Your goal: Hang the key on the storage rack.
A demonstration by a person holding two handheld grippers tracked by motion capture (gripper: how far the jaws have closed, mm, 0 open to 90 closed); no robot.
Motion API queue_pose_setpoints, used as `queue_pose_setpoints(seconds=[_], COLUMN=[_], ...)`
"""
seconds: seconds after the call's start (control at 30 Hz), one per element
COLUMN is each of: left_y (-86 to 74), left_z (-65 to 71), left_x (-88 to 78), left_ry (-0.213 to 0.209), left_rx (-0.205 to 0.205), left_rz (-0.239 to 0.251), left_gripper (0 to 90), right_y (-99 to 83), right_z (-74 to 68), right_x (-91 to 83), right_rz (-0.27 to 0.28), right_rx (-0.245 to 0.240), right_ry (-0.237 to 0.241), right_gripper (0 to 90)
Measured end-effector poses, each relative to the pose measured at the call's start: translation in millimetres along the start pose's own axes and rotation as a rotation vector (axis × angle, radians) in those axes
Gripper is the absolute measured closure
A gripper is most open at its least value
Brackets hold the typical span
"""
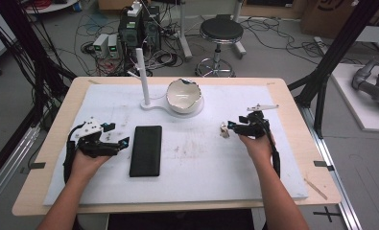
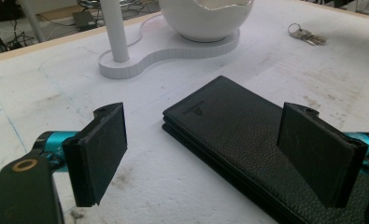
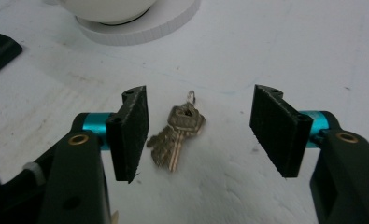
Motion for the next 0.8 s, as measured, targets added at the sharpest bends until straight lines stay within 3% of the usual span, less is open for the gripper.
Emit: queue_pose_setpoints(seconds=[0.2, 0.37, 0.47, 0.6, 0.8], left_y=[0.6, -1.9, 0.0, -0.5, -0.1], left_z=[-2.1, -3.5, -2.6, -2.8, -2.3], left_x=[-2.3, -2.1, -3.1, -2.4, -2.5], left_ry=[0.013, 0.021, 0.019, 0.02, 0.022], left_rx=[-0.008, -0.017, -0.009, -0.009, -0.002], left_rz=[0.012, -0.009, 0.005, 0.001, 0.0], left_gripper=[16.0, 16.8, 16.8, 16.8, 16.9], right_y=[9.1, 9.5, 8.4, 4.8, 13.9], right_z=[-12.4, -17.9, -17.6, -14.3, -12.3], right_x=[29.3, 47.3, 51.0, 51.7, 37.6], right_rz=[-0.058, -0.118, -0.131, -0.155, -0.101], right_rx=[-0.016, -0.031, -0.027, -0.021, -0.03], right_ry=[0.009, 0.005, -0.005, -0.013, -0.025], right_gripper=[45.0, 57.9, 63.2, 88.5, 90.0])
Point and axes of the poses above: each handheld gripper's, and its own axes: x roughly forward along the jaws, y roughly out of its top, z roughly to its right, the point moved 6 cm from there along x, roughly forward along the jaws, and after that the axes turned 13 degrees about -y, right-handed, at the moved point
